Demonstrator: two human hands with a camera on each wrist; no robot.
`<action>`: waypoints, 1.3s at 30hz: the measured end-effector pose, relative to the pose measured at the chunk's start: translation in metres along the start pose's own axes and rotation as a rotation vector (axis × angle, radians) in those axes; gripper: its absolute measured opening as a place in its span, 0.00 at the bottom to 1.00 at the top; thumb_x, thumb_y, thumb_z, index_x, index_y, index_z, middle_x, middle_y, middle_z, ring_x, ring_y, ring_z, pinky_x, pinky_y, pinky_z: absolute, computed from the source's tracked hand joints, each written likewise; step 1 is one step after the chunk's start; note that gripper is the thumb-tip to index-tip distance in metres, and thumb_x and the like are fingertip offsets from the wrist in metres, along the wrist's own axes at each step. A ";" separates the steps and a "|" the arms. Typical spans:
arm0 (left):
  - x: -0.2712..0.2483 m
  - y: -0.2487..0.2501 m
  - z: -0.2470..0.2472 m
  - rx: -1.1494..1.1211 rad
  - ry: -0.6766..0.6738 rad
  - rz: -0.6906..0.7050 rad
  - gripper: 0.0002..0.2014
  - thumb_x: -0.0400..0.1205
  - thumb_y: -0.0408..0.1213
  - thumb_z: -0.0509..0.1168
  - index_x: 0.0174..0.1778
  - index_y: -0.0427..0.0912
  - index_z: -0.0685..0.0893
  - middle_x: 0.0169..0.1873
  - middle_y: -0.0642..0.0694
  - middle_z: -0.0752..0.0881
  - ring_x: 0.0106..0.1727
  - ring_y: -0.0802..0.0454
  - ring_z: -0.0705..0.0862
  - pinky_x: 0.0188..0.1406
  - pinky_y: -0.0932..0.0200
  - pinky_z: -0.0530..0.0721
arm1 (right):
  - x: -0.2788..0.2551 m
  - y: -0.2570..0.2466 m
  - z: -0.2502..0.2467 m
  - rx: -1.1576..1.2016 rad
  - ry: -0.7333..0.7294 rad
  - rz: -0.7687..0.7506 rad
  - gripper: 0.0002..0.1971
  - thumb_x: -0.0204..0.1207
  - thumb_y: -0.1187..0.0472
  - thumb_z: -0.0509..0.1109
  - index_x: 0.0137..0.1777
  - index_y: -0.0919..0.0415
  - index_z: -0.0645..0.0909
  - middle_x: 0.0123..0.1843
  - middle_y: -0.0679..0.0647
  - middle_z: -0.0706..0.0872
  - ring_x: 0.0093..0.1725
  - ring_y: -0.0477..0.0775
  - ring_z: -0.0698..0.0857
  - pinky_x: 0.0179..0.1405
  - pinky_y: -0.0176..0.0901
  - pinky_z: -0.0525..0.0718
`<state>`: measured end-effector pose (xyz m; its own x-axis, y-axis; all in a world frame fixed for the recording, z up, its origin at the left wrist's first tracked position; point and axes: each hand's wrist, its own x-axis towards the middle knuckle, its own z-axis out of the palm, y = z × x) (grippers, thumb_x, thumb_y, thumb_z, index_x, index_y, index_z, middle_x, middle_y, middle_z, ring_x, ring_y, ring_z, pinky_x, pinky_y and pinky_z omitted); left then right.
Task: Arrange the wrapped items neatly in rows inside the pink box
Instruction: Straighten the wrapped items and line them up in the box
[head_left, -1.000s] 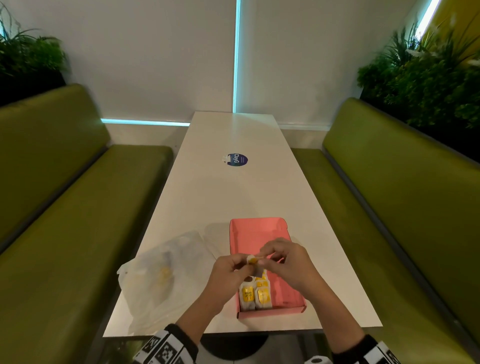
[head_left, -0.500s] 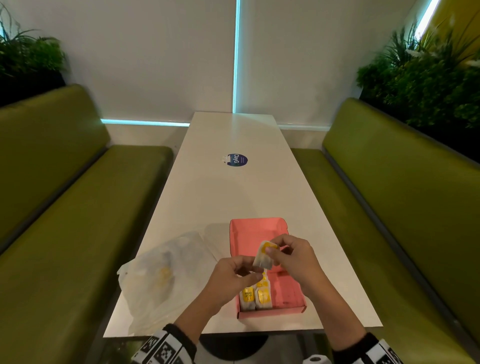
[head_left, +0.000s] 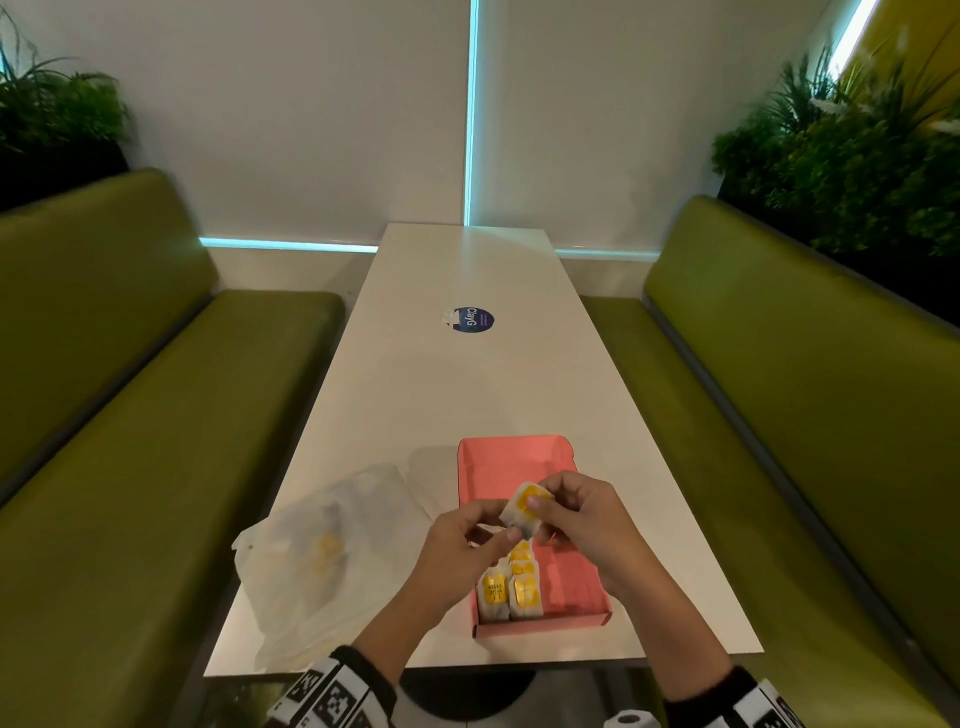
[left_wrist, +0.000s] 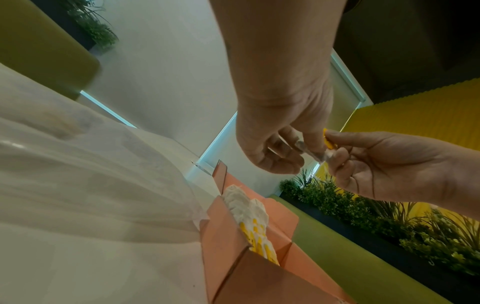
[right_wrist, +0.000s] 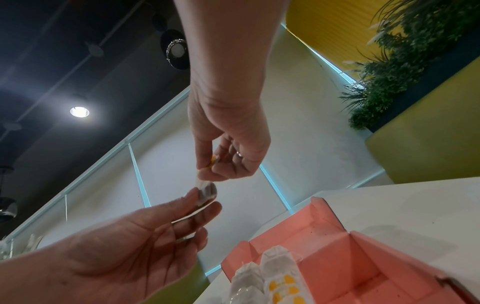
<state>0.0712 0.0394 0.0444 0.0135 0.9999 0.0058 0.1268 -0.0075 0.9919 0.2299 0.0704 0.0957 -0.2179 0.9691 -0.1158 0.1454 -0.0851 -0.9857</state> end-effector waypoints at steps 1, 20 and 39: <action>0.000 0.000 0.000 0.010 -0.008 0.008 0.08 0.76 0.37 0.73 0.48 0.52 0.86 0.40 0.55 0.89 0.36 0.60 0.84 0.41 0.64 0.84 | 0.000 0.000 0.000 0.009 0.000 -0.004 0.03 0.73 0.70 0.73 0.41 0.64 0.82 0.28 0.52 0.86 0.27 0.50 0.83 0.32 0.43 0.82; 0.004 -0.031 0.005 0.805 -0.087 0.119 0.15 0.72 0.44 0.74 0.53 0.49 0.82 0.48 0.55 0.78 0.50 0.56 0.75 0.46 0.68 0.73 | -0.001 0.015 -0.018 -0.675 0.026 0.001 0.12 0.75 0.62 0.72 0.34 0.50 0.73 0.39 0.52 0.85 0.35 0.53 0.85 0.39 0.46 0.85; 0.007 -0.055 0.033 1.120 -0.093 0.214 0.24 0.78 0.43 0.66 0.69 0.51 0.67 0.73 0.50 0.64 0.74 0.51 0.61 0.70 0.60 0.64 | -0.005 0.084 -0.024 -0.780 -0.263 0.130 0.14 0.70 0.53 0.75 0.35 0.48 0.69 0.38 0.44 0.78 0.40 0.45 0.77 0.45 0.39 0.80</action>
<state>0.0969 0.0468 -0.0141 0.2088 0.9722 0.1055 0.9250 -0.2314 0.3014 0.2659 0.0642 0.0164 -0.3575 0.8686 -0.3430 0.7908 0.0862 -0.6060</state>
